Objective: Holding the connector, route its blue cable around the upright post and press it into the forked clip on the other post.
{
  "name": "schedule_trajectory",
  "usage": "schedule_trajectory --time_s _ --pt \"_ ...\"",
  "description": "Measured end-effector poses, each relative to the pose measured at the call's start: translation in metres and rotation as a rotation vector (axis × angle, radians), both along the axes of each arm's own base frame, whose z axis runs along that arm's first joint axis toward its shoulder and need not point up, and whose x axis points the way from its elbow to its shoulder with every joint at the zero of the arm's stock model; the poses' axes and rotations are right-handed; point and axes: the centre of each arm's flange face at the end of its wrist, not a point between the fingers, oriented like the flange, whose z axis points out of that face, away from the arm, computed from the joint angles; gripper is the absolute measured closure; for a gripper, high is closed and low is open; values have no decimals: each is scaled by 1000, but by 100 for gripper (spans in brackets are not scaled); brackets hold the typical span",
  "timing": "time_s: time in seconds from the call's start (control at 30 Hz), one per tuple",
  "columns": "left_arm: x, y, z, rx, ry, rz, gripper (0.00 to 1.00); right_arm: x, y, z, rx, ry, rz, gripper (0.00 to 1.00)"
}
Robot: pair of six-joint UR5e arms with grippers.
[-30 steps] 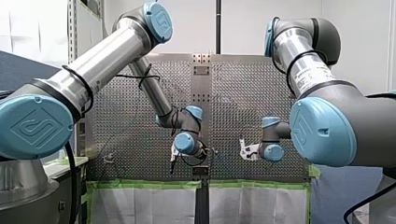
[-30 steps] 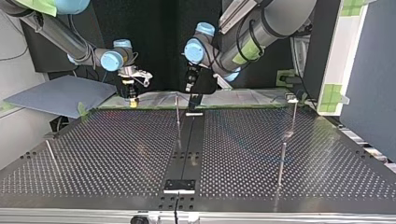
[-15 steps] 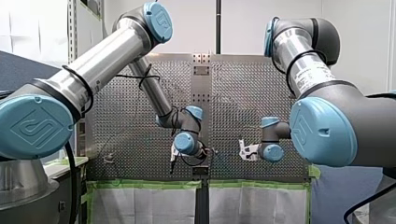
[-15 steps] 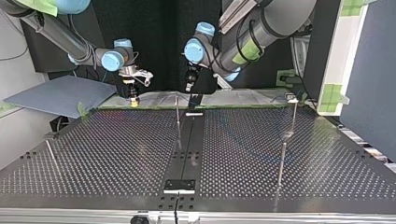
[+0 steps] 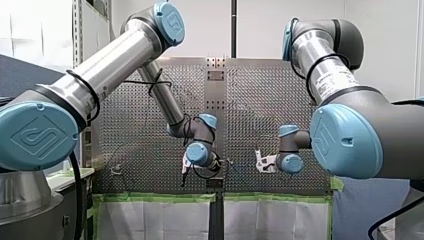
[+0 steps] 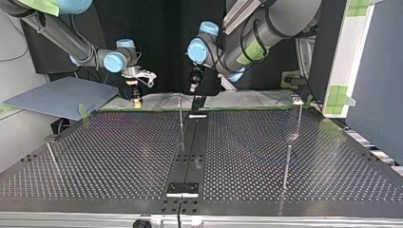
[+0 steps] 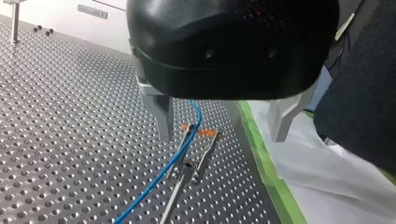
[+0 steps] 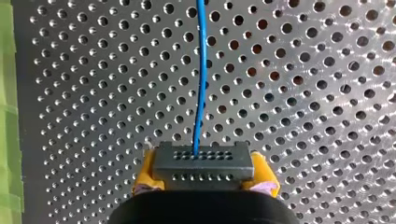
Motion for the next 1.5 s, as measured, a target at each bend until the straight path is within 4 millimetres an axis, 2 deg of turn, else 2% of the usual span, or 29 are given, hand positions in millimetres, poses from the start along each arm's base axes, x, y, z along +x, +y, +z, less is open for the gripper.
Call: schedule_trajectory --time_s 0.23,0.93,1.13,1.33,1.5 --pt "0 2 0 2 -15 26 0 6 10 -4 25 56 22 100" --pt "-8 2 -5 38 11 13 0 25 63 -19 31 165 142 100" --pt "-9 1 -5 40 13 9 0 29 74 -7 -2 164 182 100" --pt "-9 3 -6 44 17 13 0 30 70 18 -33 121 162 100" --pt "-10 9 -10 47 20 20 0 31 69 25 -39 109 164 100"
